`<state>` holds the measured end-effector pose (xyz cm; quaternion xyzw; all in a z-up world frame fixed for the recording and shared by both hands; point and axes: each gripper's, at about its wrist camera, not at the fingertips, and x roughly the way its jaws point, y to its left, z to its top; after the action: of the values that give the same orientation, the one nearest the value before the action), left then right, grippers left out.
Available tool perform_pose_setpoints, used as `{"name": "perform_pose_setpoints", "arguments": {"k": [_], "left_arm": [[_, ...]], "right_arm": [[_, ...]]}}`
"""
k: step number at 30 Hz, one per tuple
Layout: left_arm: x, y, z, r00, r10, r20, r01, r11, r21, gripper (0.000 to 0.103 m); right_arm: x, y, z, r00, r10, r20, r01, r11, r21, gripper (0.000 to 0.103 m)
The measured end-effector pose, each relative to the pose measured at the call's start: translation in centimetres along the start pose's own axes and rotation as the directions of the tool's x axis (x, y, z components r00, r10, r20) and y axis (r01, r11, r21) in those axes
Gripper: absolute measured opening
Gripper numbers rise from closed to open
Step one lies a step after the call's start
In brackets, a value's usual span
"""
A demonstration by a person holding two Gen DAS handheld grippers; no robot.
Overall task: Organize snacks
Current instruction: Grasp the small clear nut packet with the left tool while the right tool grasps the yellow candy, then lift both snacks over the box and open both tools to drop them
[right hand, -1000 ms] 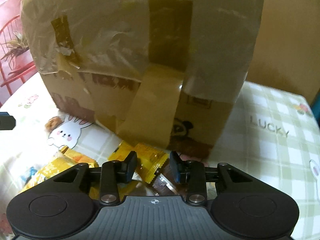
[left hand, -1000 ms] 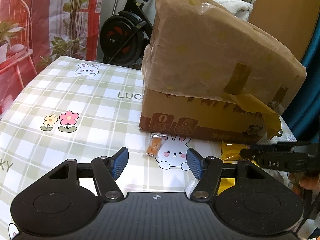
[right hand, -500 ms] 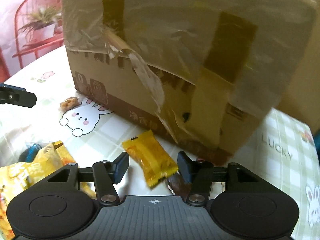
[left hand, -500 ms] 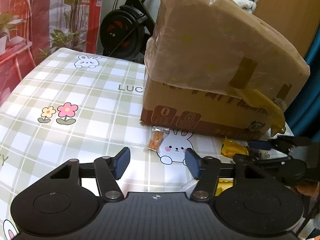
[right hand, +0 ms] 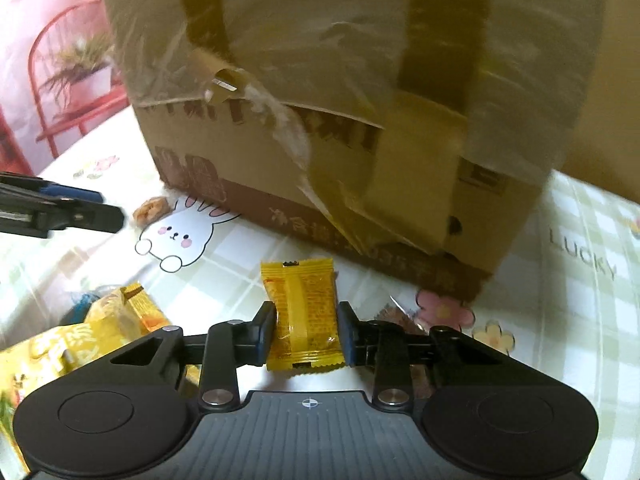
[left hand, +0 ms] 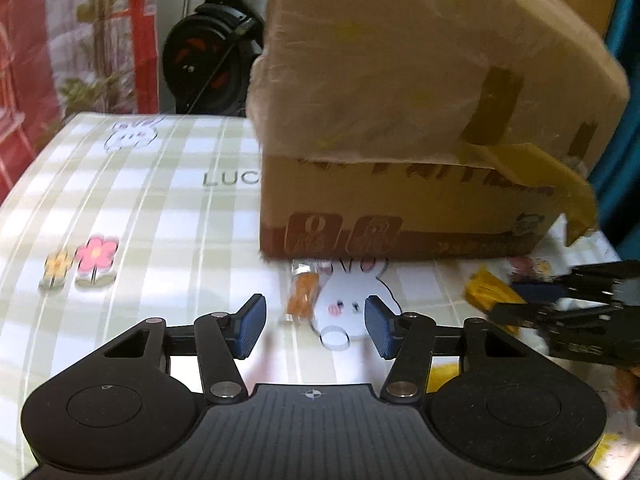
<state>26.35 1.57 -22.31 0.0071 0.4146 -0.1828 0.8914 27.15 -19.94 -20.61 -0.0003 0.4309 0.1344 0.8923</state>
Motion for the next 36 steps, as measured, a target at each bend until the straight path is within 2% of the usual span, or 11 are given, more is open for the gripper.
{"name": "perform_pose_setpoints", "arguments": {"k": [1,3,5,7,8,9,16,25,32,36], "left_arm": [[0.7,0.0,0.3,1.0,0.005,-0.008,-0.005,1.0,0.007,0.048],[2.0,0.1,0.5,0.999,0.029,-0.023,-0.029,0.999,0.018,0.042],[2.8,-0.1,0.4,0.999,0.043,-0.03,-0.043,0.999,0.03,0.04],[3.2,-0.5,0.3,0.998,0.049,-0.027,-0.048,0.997,0.056,0.034],[3.2,-0.8,0.2,0.998,0.061,-0.02,-0.059,0.995,0.077,0.028],[3.2,-1.1,0.1,0.997,0.075,-0.017,-0.073,0.993,0.095,0.018],[1.1,-1.4,-0.3,0.998,0.061,0.008,-0.061,0.995,0.079,0.017],[-5.6,-1.1,-0.6,0.991,0.045,0.124,-0.046,0.999,0.006,0.017],[-10.3,-2.2,1.4,0.966,0.024,0.257,-0.029,0.999,0.014,0.017],[-12.3,-3.4,3.1,0.946,-0.005,0.323,-0.006,1.0,0.031,0.017]], "right_arm": [[-0.3,-0.2,-0.2,1.0,-0.002,0.008,0.002,1.0,0.018,0.03],[-1.0,-0.6,-0.5,1.0,-0.005,0.022,0.003,0.999,0.053,0.03],[-1.4,-0.9,-0.7,1.0,-0.006,0.03,0.004,0.997,0.073,0.03],[-1.9,-0.9,-1.0,0.999,-0.01,0.04,0.007,0.997,0.081,0.03],[-2.0,-1.0,-1.1,0.999,-0.011,0.045,0.007,0.996,0.085,0.03],[-2.2,-1.1,-1.3,0.999,-0.011,0.051,0.007,0.996,0.091,0.03],[-3.7,-1.5,-2.0,0.996,-0.017,0.086,0.007,0.993,0.118,0.03],[-7.6,-2.2,-2.4,0.983,-0.034,0.178,0.009,0.99,0.14,0.03],[-12.5,-2.6,-1.5,0.954,-0.046,0.296,0.005,0.99,0.138,0.03],[-15.5,-3.5,-0.1,0.924,-0.065,0.377,0.004,0.987,0.159,0.03]]}}
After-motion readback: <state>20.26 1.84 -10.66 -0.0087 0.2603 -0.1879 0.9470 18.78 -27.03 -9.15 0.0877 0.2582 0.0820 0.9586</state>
